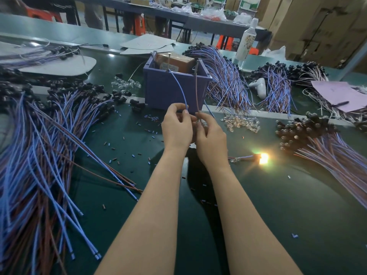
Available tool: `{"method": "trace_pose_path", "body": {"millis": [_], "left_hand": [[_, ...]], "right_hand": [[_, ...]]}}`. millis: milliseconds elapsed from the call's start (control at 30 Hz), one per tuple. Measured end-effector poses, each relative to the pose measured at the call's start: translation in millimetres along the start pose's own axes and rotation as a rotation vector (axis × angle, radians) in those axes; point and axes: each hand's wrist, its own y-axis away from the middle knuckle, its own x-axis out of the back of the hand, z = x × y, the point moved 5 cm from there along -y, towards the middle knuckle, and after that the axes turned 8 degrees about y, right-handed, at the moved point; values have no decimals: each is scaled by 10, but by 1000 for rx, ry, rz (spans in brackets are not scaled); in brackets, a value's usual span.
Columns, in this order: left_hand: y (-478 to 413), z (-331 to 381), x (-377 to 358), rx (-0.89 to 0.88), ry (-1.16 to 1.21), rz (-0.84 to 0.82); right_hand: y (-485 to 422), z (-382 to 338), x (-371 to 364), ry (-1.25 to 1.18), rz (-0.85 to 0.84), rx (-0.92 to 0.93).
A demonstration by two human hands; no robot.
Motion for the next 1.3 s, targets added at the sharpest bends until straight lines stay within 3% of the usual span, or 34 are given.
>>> {"method": "trace_pose_path", "body": {"millis": [833,1033,1200,1300], "left_hand": [[36,57,21,-1,-77,20],[44,127,-83,18,-152,-112],[43,484,-236,-147,-123,-139],[115,897,-474,-303,-84,-200]], "right_hand": [[16,-24,-5,12,-2,13],[40,-97,20,-2,-28,16],[15,-270,312,66,-2,162],[-53,-267,612,247,32,161]]}}
